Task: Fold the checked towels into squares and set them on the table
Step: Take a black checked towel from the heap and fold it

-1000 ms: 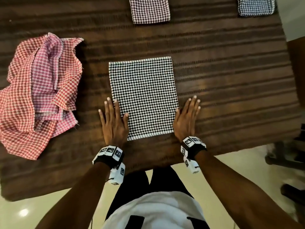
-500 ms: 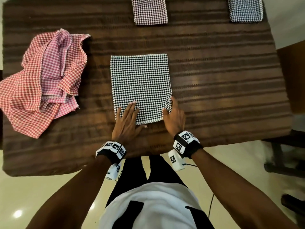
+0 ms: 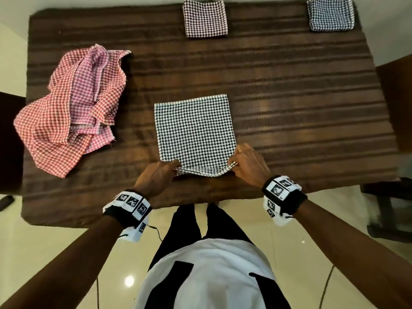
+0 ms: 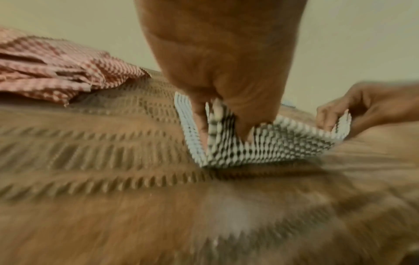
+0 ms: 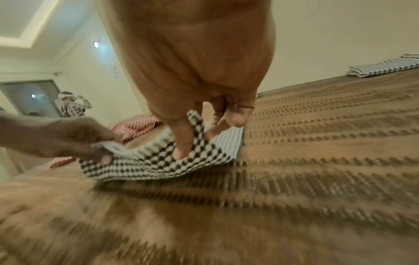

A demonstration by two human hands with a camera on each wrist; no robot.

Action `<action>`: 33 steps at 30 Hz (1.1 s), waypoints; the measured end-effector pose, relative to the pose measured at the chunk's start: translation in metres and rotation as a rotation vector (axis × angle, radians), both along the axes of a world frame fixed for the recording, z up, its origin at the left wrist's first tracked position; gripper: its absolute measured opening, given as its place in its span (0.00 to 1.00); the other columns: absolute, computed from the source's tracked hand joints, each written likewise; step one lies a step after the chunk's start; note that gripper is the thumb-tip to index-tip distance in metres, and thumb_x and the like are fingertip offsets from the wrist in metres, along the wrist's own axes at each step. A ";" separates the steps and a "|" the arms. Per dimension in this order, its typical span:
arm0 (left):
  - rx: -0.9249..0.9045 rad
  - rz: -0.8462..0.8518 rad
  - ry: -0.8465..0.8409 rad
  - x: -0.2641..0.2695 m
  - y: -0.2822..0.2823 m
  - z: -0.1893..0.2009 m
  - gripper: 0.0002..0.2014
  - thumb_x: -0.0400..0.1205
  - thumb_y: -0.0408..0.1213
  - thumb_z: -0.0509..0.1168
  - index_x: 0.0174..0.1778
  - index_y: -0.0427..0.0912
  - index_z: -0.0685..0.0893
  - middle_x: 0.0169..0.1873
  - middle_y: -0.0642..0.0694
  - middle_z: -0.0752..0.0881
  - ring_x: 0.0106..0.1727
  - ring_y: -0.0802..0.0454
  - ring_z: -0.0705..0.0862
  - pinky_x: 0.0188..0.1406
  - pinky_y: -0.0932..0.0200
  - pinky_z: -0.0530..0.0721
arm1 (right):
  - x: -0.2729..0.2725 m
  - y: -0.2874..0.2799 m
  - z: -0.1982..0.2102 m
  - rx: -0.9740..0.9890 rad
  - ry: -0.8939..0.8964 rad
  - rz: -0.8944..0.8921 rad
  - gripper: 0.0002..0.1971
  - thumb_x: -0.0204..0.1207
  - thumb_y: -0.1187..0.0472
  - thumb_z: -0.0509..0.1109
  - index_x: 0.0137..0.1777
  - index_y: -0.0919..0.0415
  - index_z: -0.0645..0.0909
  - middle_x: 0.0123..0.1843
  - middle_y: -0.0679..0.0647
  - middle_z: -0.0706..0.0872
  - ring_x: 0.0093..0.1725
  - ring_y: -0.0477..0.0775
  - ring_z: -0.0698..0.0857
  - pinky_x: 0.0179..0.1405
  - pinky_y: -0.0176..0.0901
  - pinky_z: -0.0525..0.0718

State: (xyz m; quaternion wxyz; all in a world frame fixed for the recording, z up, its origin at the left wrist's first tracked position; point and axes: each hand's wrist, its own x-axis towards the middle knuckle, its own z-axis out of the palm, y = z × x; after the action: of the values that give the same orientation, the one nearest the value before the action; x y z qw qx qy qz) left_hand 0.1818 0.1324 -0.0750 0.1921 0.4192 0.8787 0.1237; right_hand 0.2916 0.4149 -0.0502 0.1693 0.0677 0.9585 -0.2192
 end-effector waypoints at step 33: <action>0.173 0.791 -0.132 -0.155 0.045 -0.020 0.16 0.80 0.45 0.70 0.51 0.33 0.84 0.50 0.35 0.89 0.54 0.37 0.85 0.52 0.54 0.77 | -0.176 0.025 -0.056 -0.153 -0.010 -0.614 0.13 0.78 0.68 0.58 0.60 0.66 0.78 0.59 0.71 0.83 0.62 0.70 0.79 0.55 0.54 0.77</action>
State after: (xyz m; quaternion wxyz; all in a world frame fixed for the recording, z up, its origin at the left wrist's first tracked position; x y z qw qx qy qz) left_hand 0.0266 0.1777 -0.0951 0.1500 0.0550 0.9442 0.2880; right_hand 0.1159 0.4397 -0.1062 0.1045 0.3422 0.8731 -0.3312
